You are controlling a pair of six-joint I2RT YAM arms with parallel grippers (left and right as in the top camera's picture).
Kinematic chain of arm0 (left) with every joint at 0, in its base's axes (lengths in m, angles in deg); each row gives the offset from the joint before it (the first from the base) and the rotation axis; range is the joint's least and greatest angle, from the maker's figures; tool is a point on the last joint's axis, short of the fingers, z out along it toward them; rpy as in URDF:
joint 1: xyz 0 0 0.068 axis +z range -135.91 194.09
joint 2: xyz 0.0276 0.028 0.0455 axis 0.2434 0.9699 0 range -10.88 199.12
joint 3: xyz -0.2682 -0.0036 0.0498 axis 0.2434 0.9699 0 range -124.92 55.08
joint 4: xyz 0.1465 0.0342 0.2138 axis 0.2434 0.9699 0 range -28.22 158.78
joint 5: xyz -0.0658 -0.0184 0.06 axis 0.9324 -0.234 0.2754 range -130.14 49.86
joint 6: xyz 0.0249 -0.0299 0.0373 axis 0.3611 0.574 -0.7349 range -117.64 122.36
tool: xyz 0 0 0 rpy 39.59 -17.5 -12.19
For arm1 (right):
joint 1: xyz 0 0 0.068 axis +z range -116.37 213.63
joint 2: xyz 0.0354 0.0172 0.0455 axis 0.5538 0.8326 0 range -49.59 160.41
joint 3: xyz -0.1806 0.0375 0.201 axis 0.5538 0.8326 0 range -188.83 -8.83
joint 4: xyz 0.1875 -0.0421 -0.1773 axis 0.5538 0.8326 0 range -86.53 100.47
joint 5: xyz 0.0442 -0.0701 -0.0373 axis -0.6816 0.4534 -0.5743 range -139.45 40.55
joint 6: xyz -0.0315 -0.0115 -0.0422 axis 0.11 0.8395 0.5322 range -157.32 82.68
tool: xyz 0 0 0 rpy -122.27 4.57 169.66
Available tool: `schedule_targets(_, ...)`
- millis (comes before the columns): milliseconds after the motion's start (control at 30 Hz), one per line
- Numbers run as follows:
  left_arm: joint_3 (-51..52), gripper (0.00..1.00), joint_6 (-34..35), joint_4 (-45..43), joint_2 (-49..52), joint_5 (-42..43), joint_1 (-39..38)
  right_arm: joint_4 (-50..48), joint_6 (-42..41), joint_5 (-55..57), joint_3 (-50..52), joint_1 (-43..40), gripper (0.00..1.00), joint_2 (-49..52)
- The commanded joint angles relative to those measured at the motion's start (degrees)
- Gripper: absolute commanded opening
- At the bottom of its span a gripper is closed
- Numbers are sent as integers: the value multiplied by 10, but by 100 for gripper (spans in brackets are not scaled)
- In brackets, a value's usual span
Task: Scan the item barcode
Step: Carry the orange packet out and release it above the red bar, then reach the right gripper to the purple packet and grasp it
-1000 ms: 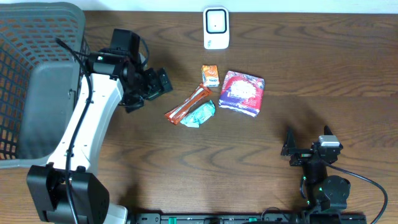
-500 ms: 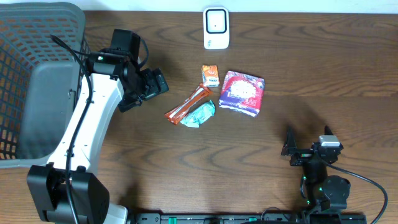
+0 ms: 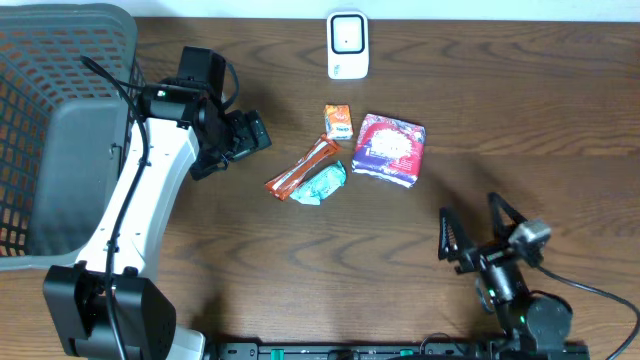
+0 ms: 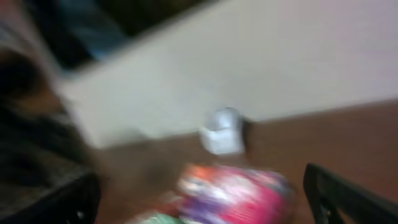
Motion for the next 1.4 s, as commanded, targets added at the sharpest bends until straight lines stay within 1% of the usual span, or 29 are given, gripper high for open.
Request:
schedule_targets(0,-6,98,-3,3,3,-6,1,-104,-115,-90,0,-9,99,-2)
schedule_targets(67,-6,98,-3,3,3,-6,1,-201,-111,-78,-7,-10,99,0)
schedule_targets(100,-6,98,-3,3,3,-6,1,-216,-106,-73,-19,-10,99,3)
schedule_targets(133,-6,98,-3,3,3,-6,1,-208,-96,-74,-37,-10,99,8)
schedule_targets(200,-6,98,-3,3,3,-6,1,-125,-42,-83,-99,-10,99,34)
schedule_targets(233,-6,98,-3,3,3,-6,1,-76,-2,-87,-132,-10,99,52)
schedule_targets(300,-6,98,-3,3,3,-6,1,60,102,-81,-221,-10,99,115)
schedule_targets(333,-6,98,-3,3,3,-6,1,111,132,-70,-257,-10,99,143)
schedule_targets(433,-6,98,-3,3,3,-6,1,307,215,3,-409,-10,99,283)
schedule_targets(467,-6,98,-3,3,3,-6,1,373,246,14,-470,-10,99,345)
schedule_targets(633,-6,98,-3,3,3,-6,1,606,323,-2,-696,-9,99,594)
schedule_targets(700,-6,98,-3,3,3,-6,1,683,330,-23,-770,-9,99,682)
schedule_targets(767,-6,98,-3,3,3,-6,1,736,329,-43,-831,-9,99,768)
schedule_targets(833,-6,98,-3,3,3,-6,1,754,325,-48,-866,-9,99,846)
schedule_targets(967,-6,98,-3,3,3,-6,1,759,289,-57,-869,-9,99,941)
schedule_targets(1033,-6,98,-3,3,3,-6,1,758,288,-57,-869,-9,99,981)
schedule_targets(1100,-6,98,-3,3,3,-6,1,756,287,-62,-869,-9,99,1009)
schedule_targets(1233,-6,98,-3,3,3,-6,1,734,253,-62,-869,-9,99,1062)
schedule_targets(1367,-6,98,-3,3,3,-6,1,704,254,-56,-869,-9,99,1093)
